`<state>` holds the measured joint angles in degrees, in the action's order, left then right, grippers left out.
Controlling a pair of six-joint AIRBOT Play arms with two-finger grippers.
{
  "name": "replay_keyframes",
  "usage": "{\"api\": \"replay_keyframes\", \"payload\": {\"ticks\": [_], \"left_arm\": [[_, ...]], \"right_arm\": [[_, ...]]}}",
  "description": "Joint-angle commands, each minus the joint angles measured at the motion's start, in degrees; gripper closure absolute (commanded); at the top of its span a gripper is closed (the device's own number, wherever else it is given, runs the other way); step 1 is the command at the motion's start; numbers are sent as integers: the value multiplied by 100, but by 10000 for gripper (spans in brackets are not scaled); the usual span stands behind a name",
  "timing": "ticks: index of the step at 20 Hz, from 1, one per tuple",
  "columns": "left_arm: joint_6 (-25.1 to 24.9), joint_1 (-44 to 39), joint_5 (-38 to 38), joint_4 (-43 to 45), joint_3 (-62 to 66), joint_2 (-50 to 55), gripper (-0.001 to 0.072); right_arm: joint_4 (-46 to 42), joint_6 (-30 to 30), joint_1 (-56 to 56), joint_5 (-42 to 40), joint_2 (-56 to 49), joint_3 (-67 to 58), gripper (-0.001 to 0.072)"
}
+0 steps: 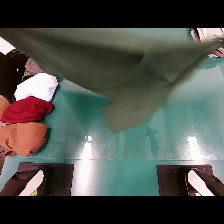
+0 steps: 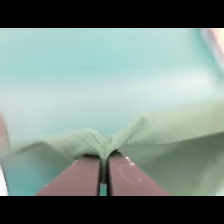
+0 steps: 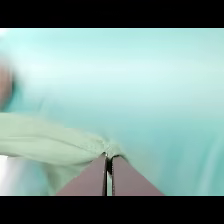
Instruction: Fold the shirts.
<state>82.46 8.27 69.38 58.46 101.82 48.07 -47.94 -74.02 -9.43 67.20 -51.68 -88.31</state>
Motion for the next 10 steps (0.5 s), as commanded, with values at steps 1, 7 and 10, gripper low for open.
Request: {"api": "replay_keyframes", "payload": {"ticks": [1,7,10], "left_arm": [[4,7,-463,9,2092,-17,680],[223,7,-1231,-190,3327,-35,681],[330,7,-769,-166,2767,-33,681]], "right_arm": [[-24,-28,-713,-291,479,-1725,694],[-20,-59,-2210,-74,728,-3106,695],[39,-195,-2334,33,713,-2835,696]]}}
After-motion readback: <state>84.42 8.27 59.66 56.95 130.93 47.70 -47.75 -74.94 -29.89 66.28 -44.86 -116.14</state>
